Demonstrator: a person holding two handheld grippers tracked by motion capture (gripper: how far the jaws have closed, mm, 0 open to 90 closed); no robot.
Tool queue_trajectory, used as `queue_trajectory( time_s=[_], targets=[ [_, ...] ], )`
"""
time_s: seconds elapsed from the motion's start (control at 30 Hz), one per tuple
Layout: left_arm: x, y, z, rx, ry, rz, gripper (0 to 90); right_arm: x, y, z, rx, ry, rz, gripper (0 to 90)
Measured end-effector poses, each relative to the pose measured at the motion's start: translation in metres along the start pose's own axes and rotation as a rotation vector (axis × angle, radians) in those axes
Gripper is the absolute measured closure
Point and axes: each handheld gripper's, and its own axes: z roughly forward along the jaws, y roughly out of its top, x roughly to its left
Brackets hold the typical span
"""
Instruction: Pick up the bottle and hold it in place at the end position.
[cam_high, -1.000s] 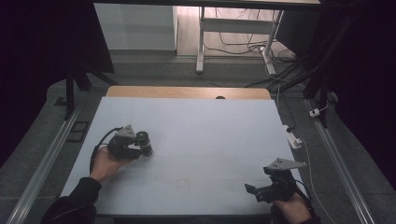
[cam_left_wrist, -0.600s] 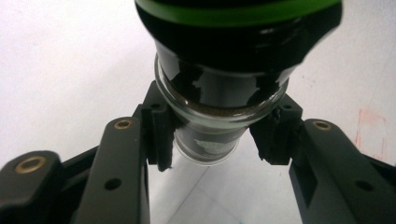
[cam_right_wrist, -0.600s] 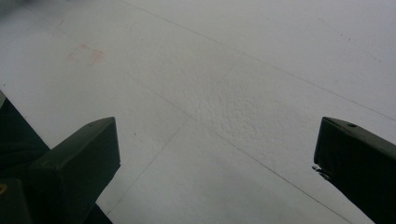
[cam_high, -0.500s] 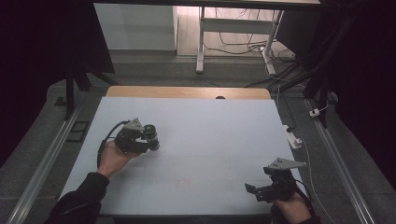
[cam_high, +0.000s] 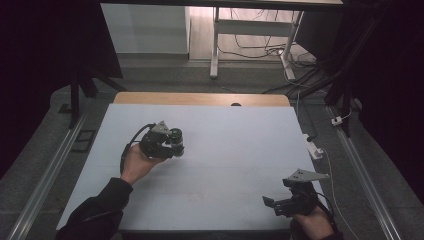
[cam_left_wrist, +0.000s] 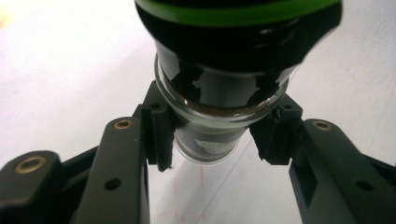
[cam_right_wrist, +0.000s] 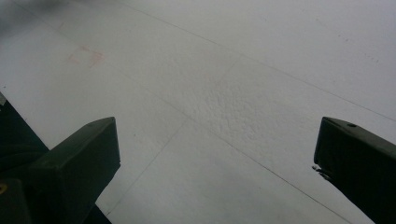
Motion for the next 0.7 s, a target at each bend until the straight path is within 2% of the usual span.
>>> queue_trajectory(
  time_s=[0.4, 0.57, 0.7],
  targets=[
    [-0.01, 0.027, 0.028, -0.017, 0.001, -0.016, 53.8, 0.0, 0.0, 0.0, -0.001, -0.003, -0.006, 0.3],
    [-0.013, 0.032, 0.041, 0.004, 0.013, -0.001, 53.8, 0.0, 0.0, 0.0, -0.002, -0.002, -0.006, 0.3],
    [-0.013, 0.036, 0.049, 0.007, 0.016, -0.003, 53.8, 0.0, 0.0, 0.0, -0.001, -0.002, -0.007, 0.3]
  ],
)
